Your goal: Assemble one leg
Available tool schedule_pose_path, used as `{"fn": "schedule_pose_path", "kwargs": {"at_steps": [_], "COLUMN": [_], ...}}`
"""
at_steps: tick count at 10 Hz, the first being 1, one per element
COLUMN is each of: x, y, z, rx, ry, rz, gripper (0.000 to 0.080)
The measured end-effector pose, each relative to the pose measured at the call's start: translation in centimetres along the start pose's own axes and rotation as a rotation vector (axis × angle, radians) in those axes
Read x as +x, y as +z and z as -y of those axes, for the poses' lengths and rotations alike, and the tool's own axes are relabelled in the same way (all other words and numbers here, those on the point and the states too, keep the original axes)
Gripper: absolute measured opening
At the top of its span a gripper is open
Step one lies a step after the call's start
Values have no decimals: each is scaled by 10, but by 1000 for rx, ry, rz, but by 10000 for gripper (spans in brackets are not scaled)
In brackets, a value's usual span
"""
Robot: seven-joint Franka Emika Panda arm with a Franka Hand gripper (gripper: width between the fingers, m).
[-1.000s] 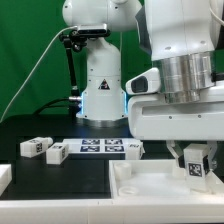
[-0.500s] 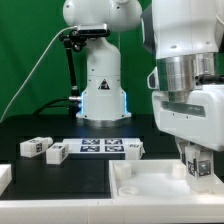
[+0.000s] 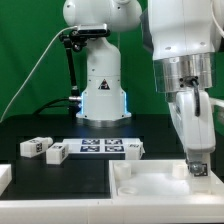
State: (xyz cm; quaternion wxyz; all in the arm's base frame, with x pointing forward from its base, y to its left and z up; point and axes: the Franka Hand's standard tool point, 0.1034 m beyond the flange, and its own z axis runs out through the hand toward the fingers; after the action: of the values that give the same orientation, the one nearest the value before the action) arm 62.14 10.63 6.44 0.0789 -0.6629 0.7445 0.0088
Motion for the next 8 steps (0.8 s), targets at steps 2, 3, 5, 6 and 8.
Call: {"fn": "schedule_pose_path", "kwargs": {"at_steps": [2,3,5,6,8], "x": [2,4,4,1,-2], "y": [-3,-5,-8,-9,-9], "z": [0,4,5,5,5], "rx": [-45,-43,-59,-61,-66], "ry": [-135,-253,-512,-617,-834], "rz": [14,16,34,33,22], "gripper": [604,635,647,647,649]}}
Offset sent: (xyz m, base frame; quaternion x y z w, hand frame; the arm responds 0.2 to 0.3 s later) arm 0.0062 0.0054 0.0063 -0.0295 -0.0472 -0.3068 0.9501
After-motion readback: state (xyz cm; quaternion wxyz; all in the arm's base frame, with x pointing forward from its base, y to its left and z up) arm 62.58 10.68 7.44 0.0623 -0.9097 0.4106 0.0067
